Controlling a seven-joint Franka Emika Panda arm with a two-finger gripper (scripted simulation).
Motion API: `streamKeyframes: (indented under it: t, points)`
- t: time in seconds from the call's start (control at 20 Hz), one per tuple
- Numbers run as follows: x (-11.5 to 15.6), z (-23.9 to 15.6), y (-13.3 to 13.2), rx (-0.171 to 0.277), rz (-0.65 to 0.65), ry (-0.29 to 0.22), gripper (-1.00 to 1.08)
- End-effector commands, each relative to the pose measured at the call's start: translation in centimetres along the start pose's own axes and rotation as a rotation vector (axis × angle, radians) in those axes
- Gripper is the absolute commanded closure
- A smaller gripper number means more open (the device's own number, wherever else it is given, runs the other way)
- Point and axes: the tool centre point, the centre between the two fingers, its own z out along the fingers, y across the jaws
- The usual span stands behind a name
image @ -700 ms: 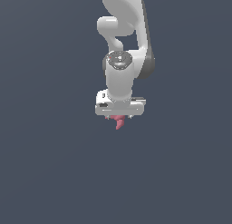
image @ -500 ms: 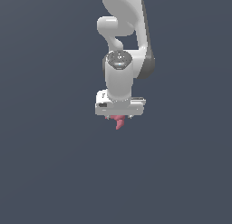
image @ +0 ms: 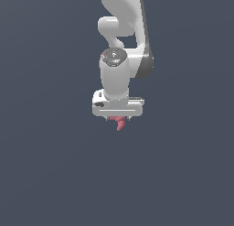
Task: Pick up the object and move it to a goal position.
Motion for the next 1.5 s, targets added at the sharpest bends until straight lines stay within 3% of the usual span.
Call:
streamKeyframes:
  t: [0.0, 0.6, 1.45]
  points:
    - [-0.1, 0.0, 0.0, 0.000, -0.005, -0.001, -0.92]
    - [-1.5, 0.4, 0.3, -0.008, -0.149, -0.005, -0.92]
    - [-6.0, 1.6, 1.3, -0.028, -0.587, -0.024, -0.92]
